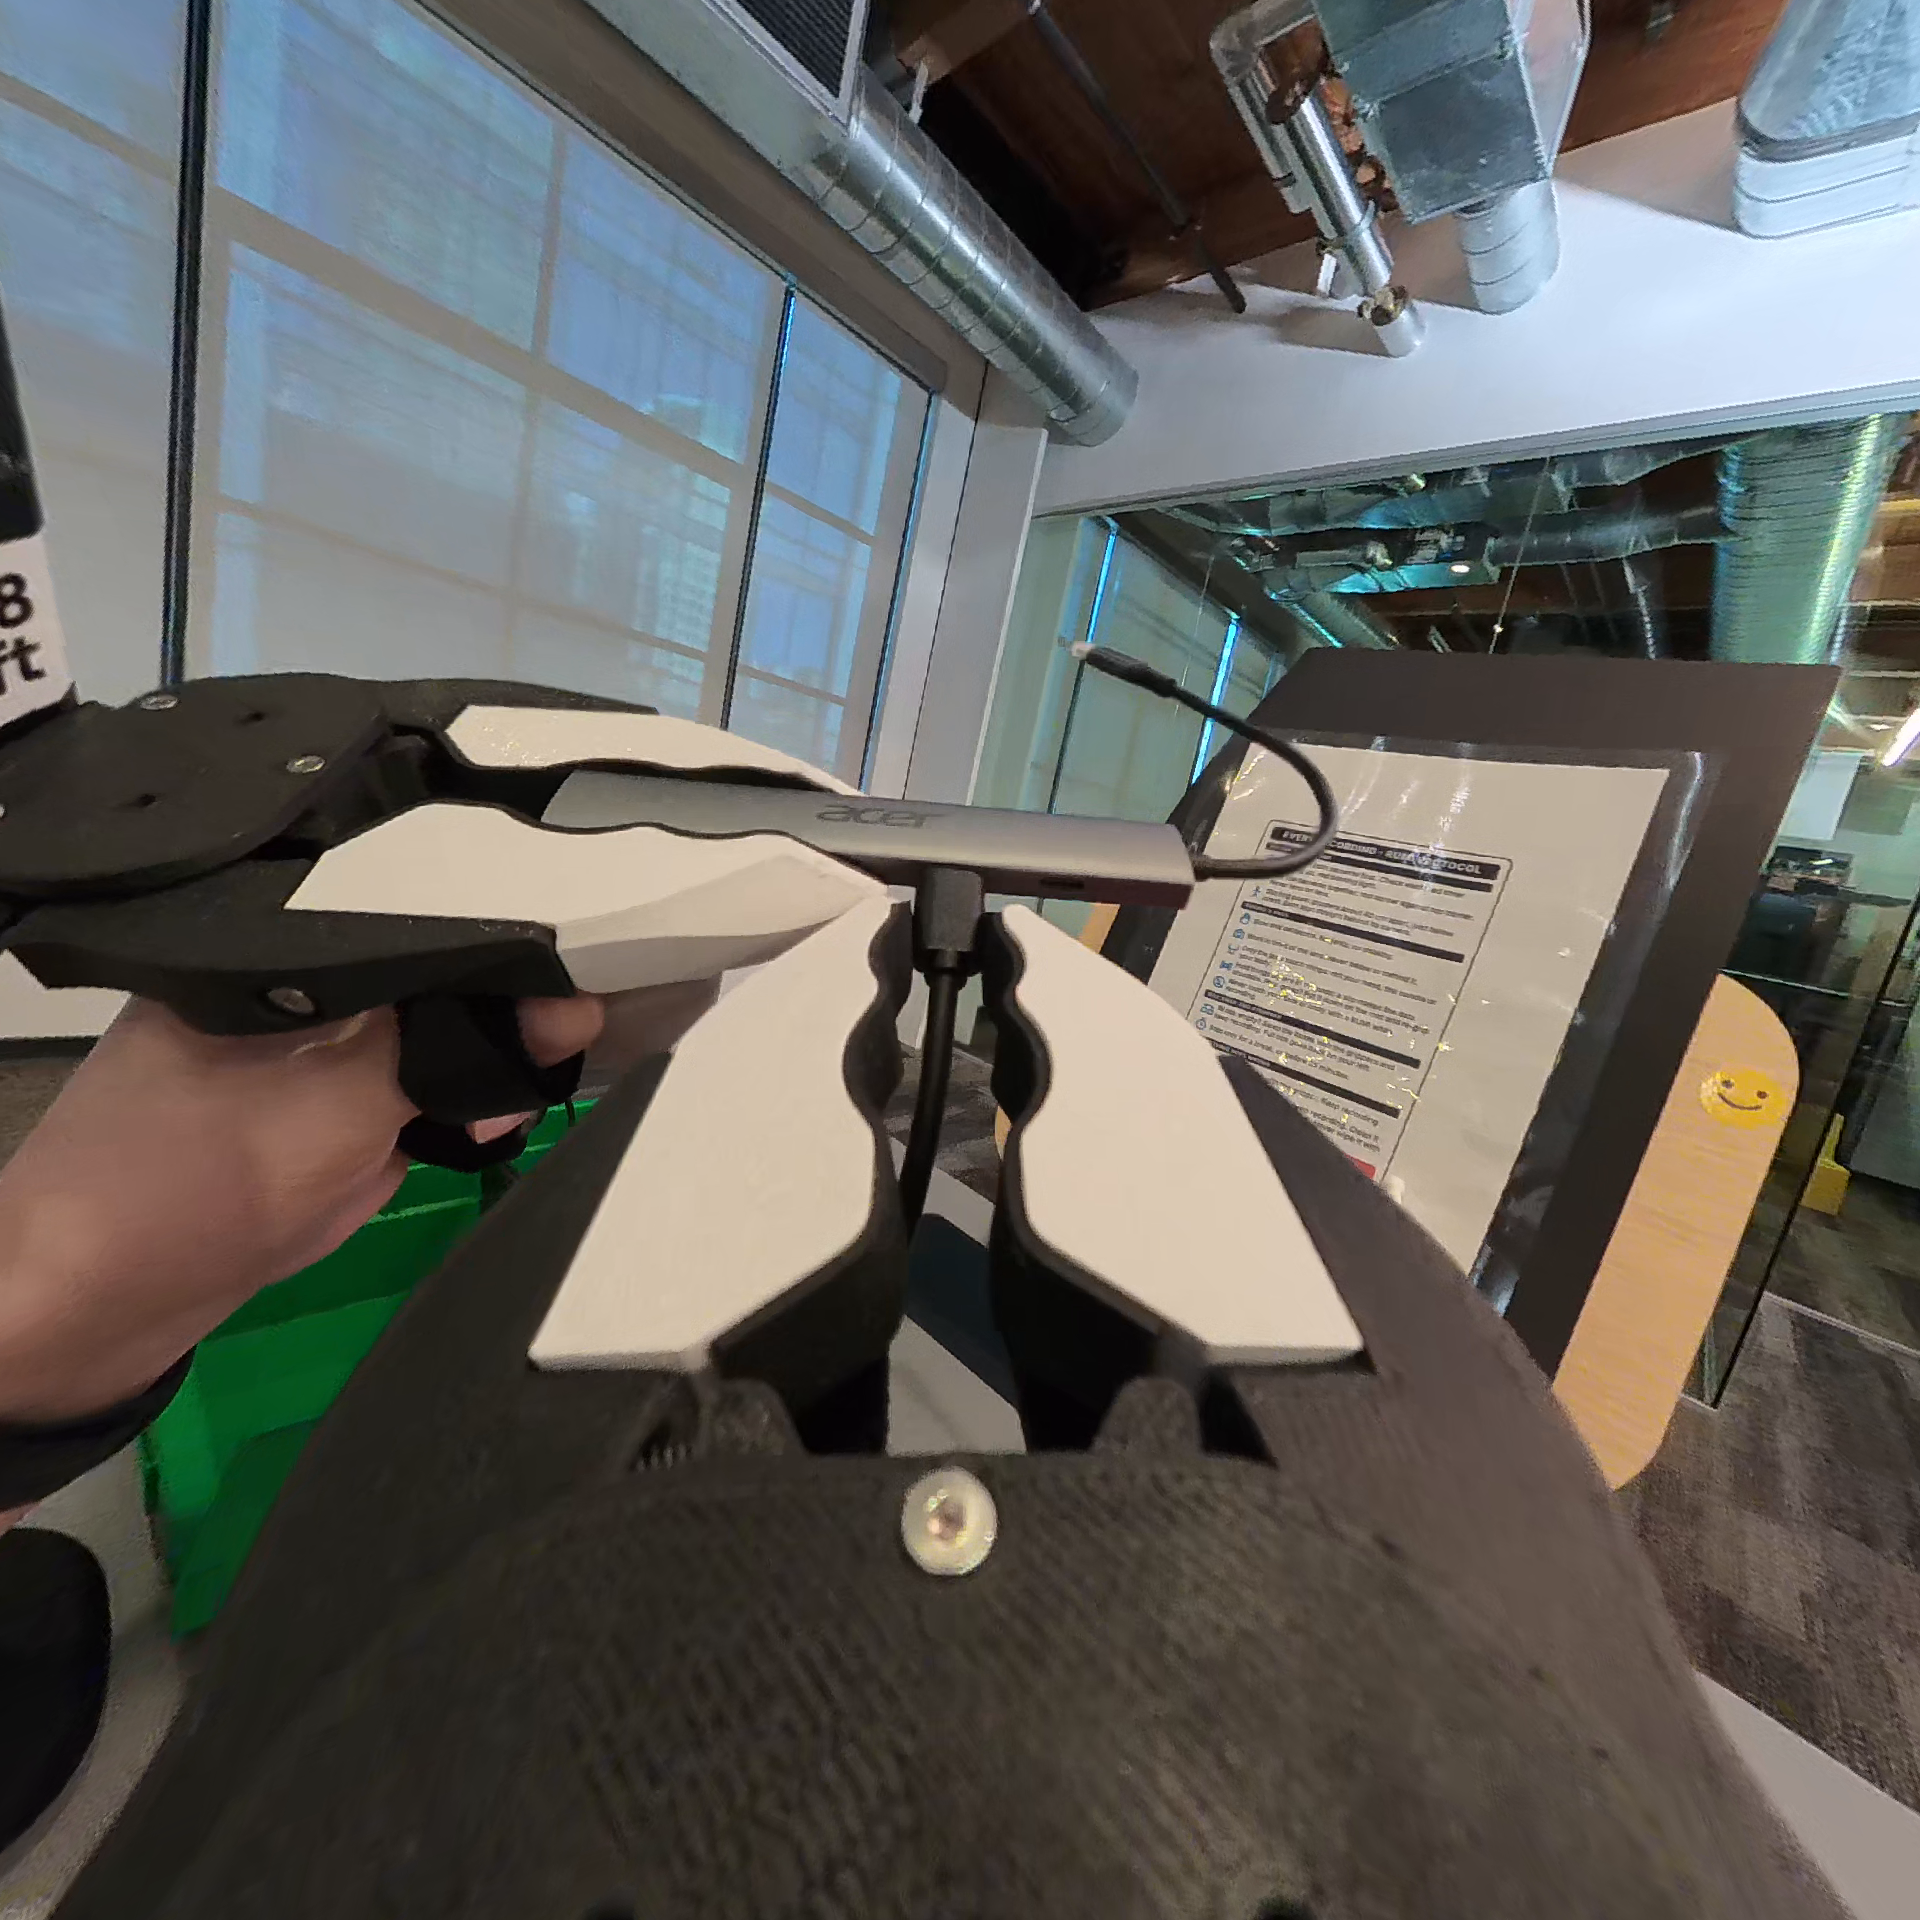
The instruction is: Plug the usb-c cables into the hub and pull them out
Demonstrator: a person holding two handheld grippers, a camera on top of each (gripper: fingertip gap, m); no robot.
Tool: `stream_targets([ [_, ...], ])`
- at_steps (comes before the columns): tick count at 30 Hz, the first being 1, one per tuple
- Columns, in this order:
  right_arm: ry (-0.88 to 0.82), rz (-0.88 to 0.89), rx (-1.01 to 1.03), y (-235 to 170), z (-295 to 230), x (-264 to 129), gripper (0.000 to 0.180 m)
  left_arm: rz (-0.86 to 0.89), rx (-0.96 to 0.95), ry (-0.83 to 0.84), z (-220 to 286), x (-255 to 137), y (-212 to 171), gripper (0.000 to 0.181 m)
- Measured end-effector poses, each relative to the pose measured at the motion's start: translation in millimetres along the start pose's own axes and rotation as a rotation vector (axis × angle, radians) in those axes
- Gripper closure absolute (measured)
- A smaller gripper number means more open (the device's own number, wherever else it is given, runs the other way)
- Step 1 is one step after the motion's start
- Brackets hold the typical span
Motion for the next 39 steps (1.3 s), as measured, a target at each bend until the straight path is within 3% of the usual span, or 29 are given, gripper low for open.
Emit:
stream_targets([
  [4, 0.022, -0.017, -0.027, -1.5, 1.0, 0.1, 0.165, 0.000, -0.064, -0.042, -2.2, 1.5, -3.2, 0.156],
  [7, 0.002, -0.024, -0.034, -1.1, 0.9, -1.6, 0.165, -0.012, 0.027, 0.286, -57.6, -14.9, -9.8, 0.157],
  [12, 0.028, 0.022, -0.006, 18.2, 6.4, -7.5, 0.166, 0.131, -0.277, 0.053, -77.5, -41.6, 5.3, 0.156],
  [18, 0.148, 0.073, 0.103, 68.5, 45.2, -51.3, 0.166, 0.016, -0.180, 0.080, -79.4, -41.6, -2.7, 0.157],
  [21, 0.149, 0.045, 0.004, 78.9, 60.4, -73.1, 0.166, -0.015, -0.131, 0.072, -70.3, -36.8, -2.1, 0.156],
  [24, 0.185, -0.164, -0.119, 47.6, 75.3, -87.8, 0.166, -0.027, -0.113, 0.045, -61.3, -31.8, -2.0, 0.156],
  [30, 0.359, -0.555, 0.010, -44.6, 97.7, -129.1, 0.167, -0.051, -0.105, 0.024, -54.6, -26.8, -5.0, 0.157],
  [34, 0.437, -0.631, 0.056, -74.6, 97.8, -144.4, 0.167, -0.058, -0.108, 0.020, -53.5, -26.6, -5.0, 0.157],
  [39, 0.594, -0.877, 0.080, -110.0, 77.7, -173.9, 0.166, -0.060, -0.111, 0.009, -51.1, -25.7, -4.7, 0.157],
])
Point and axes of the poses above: each gripper's, where its closed fingertips meet, x out along the fingers, y out of its top, z = x × y across the jaws, the point moved 2 cm from there along -x, back along the fingers, and after that the axes turned 4 degrees about -x, right-handed, at the moved point
